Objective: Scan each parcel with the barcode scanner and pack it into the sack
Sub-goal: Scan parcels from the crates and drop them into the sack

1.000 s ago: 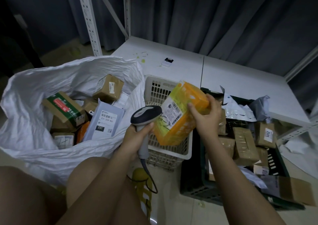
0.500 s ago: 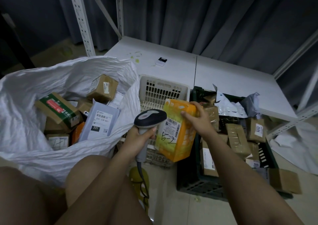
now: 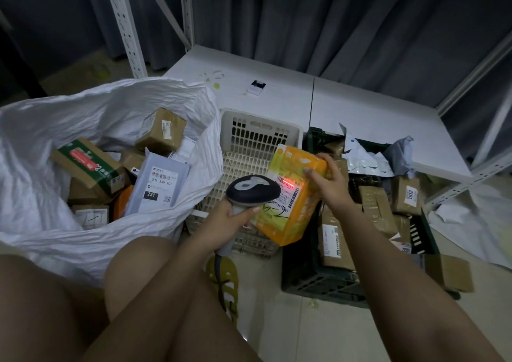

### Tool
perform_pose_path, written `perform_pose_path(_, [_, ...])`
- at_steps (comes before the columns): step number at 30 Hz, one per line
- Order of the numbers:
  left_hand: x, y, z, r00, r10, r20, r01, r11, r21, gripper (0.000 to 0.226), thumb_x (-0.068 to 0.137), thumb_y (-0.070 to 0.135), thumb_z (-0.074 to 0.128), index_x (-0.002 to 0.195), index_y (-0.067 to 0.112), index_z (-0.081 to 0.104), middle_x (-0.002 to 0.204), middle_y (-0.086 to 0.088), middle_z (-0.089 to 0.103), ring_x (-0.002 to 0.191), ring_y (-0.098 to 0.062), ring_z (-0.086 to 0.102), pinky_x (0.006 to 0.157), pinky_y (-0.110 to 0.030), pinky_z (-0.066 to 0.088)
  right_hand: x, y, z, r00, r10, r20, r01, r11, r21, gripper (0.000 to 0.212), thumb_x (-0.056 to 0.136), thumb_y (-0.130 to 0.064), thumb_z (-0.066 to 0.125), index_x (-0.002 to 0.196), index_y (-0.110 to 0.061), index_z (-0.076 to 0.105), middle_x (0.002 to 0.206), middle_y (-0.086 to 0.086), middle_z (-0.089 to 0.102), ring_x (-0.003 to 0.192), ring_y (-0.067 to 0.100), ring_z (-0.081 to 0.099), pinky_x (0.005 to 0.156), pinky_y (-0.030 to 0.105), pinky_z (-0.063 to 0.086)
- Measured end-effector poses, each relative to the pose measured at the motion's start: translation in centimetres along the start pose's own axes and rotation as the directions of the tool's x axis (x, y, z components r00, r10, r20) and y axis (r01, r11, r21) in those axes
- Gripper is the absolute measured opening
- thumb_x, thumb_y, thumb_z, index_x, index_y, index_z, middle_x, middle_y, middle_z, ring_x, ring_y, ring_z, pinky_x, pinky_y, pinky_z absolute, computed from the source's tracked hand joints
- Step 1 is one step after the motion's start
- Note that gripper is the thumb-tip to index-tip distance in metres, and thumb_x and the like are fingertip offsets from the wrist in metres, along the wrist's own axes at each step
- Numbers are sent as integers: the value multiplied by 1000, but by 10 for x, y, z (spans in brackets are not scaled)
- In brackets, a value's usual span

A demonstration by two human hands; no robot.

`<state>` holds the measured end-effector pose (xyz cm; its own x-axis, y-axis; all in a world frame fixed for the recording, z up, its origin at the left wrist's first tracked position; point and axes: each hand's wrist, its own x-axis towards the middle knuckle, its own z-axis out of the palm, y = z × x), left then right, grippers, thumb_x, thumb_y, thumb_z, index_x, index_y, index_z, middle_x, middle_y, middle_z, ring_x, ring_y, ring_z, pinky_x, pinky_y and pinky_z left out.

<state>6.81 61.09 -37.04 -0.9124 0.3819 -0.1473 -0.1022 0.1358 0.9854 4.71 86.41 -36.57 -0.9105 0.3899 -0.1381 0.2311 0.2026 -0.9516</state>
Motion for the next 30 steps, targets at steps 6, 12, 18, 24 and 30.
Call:
perform_pose_path(6, [1,-1,-1,1000,17,7,-17,1000,19,37,90,15,65,125,17,54,92,8,66,69,7,63,63,-10,48,2,5,-3,1000,-1,-1,1,999,32,54,87,-31,70,135,-34,46,135,4,46,113,26,56,84,43,57])
perform_pose_path(12, [4,-5,-3,1000,24,-6,-23,998,58,35,89,17,66,122,18,55,88,6,66,72,0,63,64,-11,47,1,6,-5,1000,-5,-11,6,999,44,55,87,-30,70,136,-34,46,134,2,45,113,25,56,85,45,57])
perform_pose_path(18, [7,-9,-3,1000,22,0,-22,998,60,35,88,18,67,122,17,57,84,6,67,69,2,62,67,-17,50,-1,4,-4,1000,-6,-8,6,999,32,56,87,-31,70,137,-35,45,132,1,44,108,22,55,77,37,57])
perform_pose_path(24, [9,-10,-9,1000,8,-30,-7,1000,14,25,89,22,68,112,27,59,93,4,71,87,-7,66,82,-29,51,-7,-6,2,999,-32,-42,32,999,3,58,86,-29,71,138,-29,45,126,-2,44,111,22,53,72,29,54])
perform_pose_path(30, [18,18,-30,956,35,-292,-59,995,-76,45,88,20,67,130,10,54,116,-8,65,106,-22,62,83,-25,50,-13,-45,28,978,-199,-55,195,978,-76,59,77,-43,77,128,-41,50,146,3,32,125,23,44,96,44,52])
